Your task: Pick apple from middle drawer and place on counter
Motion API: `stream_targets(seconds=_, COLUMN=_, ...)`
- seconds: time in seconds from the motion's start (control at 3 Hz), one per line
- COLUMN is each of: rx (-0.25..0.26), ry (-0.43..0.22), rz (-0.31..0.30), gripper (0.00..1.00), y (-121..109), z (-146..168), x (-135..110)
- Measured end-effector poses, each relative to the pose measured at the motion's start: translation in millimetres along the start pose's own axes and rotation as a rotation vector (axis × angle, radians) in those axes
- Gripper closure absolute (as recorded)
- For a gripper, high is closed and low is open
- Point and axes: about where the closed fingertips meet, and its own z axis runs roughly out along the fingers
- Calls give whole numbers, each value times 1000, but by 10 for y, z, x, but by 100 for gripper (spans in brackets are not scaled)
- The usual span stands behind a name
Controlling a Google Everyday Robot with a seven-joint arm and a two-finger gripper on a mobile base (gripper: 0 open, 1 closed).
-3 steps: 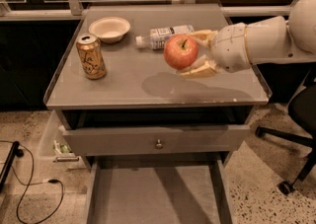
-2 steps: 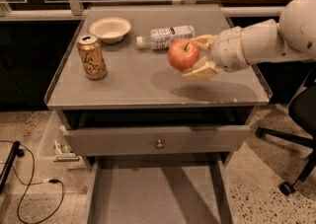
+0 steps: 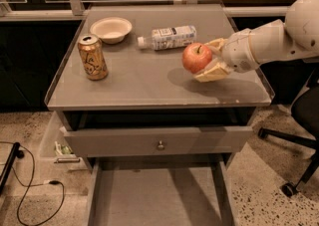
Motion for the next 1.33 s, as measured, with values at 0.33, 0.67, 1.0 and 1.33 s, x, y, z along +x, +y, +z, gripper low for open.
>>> stream_targets(seconds=0.33, rx=-46, ry=87, rz=27, gripper=100, y=25, z=41, x=167)
stream_targets(seconds=0.67, rx=-105, ry=193, rz=30, gripper=100, y=49, z=100, x=284)
stream_targets(seconds=1.0, rx=-117, ry=202, rz=28, gripper=81, y=71, z=122, x=298)
stream_targets(seconds=1.33, rx=-117, ry=202, rz=28, gripper=50, y=71, z=123, x=298)
